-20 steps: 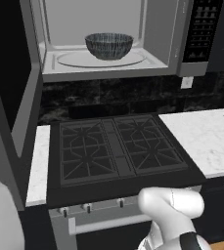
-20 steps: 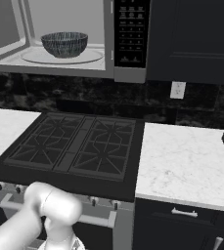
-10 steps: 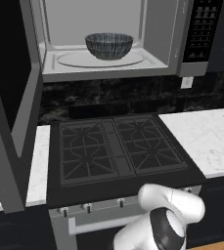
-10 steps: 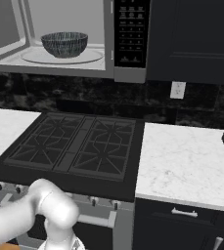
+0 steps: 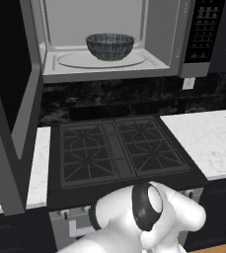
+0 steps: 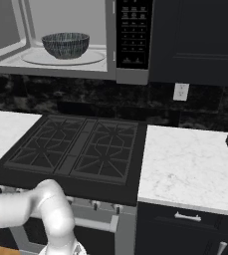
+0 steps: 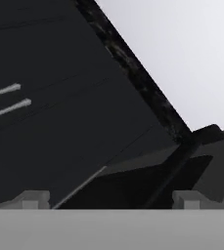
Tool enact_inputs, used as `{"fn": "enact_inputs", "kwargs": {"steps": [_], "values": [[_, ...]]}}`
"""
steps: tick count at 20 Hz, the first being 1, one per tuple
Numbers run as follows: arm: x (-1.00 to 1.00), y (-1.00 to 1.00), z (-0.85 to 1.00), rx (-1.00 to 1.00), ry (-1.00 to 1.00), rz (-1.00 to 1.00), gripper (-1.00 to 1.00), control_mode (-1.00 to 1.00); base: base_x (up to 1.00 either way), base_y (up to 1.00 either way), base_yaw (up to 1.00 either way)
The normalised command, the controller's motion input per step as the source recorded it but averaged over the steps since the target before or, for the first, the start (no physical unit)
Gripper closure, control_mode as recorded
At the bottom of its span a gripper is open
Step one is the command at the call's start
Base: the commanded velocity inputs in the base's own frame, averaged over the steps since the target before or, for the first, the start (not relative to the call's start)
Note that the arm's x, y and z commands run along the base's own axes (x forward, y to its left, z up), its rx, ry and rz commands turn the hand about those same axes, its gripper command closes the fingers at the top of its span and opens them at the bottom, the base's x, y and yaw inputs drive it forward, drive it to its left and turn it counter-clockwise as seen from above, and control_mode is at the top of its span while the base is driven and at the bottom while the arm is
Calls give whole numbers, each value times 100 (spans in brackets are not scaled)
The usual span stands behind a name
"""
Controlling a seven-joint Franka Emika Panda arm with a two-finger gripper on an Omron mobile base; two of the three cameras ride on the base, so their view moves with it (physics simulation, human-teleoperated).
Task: Open the microwave, place the bowl with waffle inside the microwave, then close the microwave door and turn it on.
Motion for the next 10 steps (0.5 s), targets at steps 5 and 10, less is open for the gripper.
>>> {"fn": "enact_inputs", "kwargs": {"steps": [5, 10], "values": [[2, 0, 0, 0, -3, -33, -100, -100, 0, 0, 0], [11, -1, 0, 0, 0, -35, -100, -100, 0, 0, 0]]}}
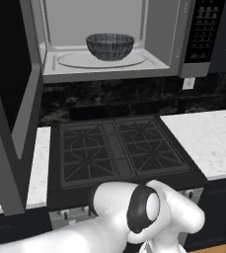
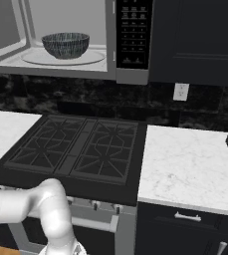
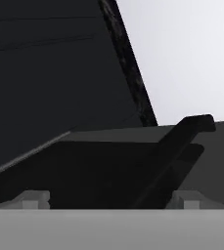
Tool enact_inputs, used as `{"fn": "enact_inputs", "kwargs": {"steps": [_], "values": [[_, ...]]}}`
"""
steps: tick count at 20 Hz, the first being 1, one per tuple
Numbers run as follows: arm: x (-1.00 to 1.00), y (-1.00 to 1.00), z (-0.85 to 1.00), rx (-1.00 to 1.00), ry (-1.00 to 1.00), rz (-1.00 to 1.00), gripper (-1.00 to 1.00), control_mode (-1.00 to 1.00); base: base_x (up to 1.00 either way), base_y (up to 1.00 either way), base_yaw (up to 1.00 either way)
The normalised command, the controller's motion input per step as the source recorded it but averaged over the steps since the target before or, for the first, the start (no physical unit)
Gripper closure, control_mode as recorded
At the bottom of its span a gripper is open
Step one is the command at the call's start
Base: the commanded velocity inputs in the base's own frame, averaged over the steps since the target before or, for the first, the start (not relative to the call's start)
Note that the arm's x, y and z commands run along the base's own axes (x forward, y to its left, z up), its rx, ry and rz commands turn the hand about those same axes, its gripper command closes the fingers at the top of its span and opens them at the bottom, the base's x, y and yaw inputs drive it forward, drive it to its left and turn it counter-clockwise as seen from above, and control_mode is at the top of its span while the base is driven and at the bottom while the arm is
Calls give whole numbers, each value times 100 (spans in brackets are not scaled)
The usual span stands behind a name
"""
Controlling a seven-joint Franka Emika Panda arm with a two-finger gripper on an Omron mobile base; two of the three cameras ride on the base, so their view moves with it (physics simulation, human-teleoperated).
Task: Open the microwave, place the bowl with waffle inside the microwave, then close the microwave door and turn it on.
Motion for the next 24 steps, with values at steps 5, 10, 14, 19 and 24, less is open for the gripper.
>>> {"fn": "enact_inputs", "kwargs": {"steps": [5, 10, 14, 19, 24], "values": [[0, -55, -6, 13, 0, -25, -100, -100, 0, 0, 0], [0, -98, 7, 21, 1, -10, -100, -100, 0, 0, 0], [10, -91, 32, 13, 13, -4, -100, -100, 0, 0, 0], [52, -47, 48, 1, 31, 0, -100, -100, 0, 0, 0], [75, -38, 21, 0, 25, 0, -100, -100, 0, 0, 0]]}}
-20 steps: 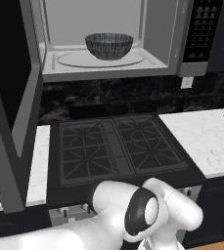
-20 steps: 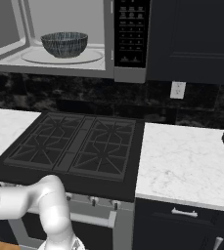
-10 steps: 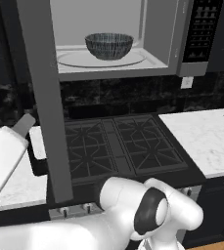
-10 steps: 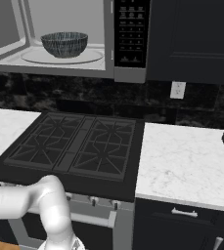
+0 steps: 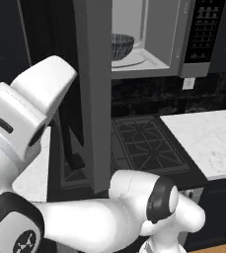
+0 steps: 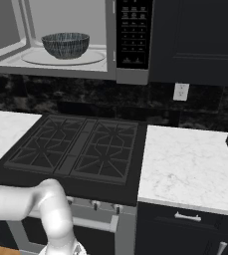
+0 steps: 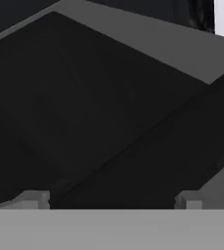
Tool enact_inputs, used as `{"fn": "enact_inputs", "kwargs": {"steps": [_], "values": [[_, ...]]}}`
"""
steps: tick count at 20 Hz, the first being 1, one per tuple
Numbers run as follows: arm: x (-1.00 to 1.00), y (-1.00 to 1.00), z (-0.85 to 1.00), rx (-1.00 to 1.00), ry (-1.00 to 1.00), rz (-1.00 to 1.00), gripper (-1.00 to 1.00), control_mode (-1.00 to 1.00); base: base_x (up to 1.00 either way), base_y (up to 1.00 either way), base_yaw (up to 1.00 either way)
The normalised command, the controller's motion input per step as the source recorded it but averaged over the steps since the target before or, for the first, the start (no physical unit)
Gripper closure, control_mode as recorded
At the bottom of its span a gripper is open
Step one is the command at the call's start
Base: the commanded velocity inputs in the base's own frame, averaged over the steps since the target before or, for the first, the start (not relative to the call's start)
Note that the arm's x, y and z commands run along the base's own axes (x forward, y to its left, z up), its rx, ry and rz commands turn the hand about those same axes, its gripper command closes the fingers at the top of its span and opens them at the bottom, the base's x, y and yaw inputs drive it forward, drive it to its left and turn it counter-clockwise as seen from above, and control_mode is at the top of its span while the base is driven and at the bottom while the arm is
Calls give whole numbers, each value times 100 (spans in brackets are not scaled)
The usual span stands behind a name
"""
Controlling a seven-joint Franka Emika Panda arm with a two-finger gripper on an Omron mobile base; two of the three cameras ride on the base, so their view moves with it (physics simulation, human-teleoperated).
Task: Open the microwave, place the bowl with waffle inside the microwave, then close the microwave door and turn it on.
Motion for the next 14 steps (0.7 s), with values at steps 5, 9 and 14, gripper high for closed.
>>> {"fn": "enact_inputs", "kwargs": {"steps": [5, 9, 14], "values": [[57, -40, 0, 0, 18, 0, -100, -100, 0, 0, 0], [72, -31, 0, 0, 24, 0, -100, -100, 0, 0, 0], [99, -14, 0, -1, 44, -1, -100, -100, 0, 0, 0]]}}
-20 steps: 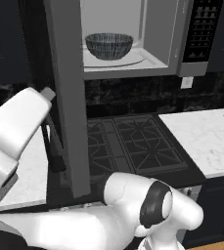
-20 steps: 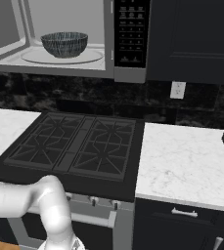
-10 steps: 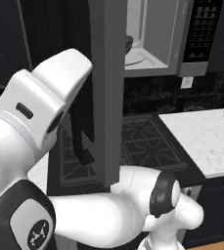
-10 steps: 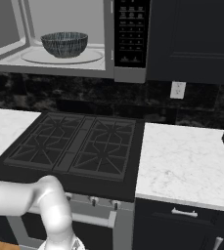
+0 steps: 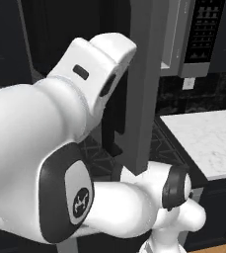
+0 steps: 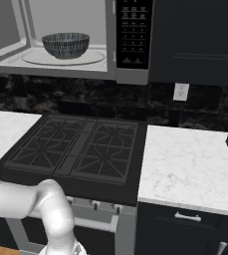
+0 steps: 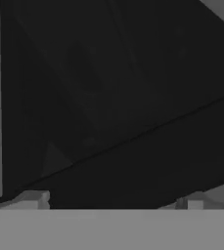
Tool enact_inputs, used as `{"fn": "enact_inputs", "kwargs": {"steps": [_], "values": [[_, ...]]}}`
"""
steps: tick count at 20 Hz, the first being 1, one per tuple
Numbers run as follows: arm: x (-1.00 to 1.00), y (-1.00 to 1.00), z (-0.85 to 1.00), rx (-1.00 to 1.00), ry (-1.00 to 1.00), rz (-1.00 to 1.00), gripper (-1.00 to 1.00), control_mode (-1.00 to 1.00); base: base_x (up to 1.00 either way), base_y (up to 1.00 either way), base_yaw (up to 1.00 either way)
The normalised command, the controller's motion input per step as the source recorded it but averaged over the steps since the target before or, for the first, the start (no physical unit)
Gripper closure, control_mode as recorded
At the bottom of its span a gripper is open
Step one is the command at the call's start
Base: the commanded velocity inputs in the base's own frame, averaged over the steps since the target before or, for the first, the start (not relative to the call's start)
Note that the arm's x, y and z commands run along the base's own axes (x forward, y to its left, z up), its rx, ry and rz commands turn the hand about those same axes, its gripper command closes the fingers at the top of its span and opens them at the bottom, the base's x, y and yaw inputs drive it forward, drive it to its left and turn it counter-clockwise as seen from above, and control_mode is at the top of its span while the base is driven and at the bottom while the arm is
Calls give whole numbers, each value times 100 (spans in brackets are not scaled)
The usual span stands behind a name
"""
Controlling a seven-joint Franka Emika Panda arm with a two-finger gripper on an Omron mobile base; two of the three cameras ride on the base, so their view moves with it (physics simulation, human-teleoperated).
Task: Open the microwave, place the bowl with waffle inside the microwave, then close the microwave door and turn it on.
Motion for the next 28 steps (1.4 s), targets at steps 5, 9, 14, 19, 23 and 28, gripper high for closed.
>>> {"fn": "enact_inputs", "kwargs": {"steps": [5, 9, 14, 19, 23, 28], "values": [[86, 0, -1, -10, 72, -2, -100, -100, 0, 0, 0], [97, 0, -6, -10, 61, -1, -100, -100, 0, 0, 0], [100, 0, -50, -3, 35, -2, -100, -100, 0, 0, 0], [100, 0, -65, 0, -6, -1, -100, -100, 0, 0, 0], [100, 0, -50, 0, -10, 0, -100, -100, 0, 0, 0], [86, 0, -5, 0, -1, 0, -100, -100, 0, 0, 0]]}}
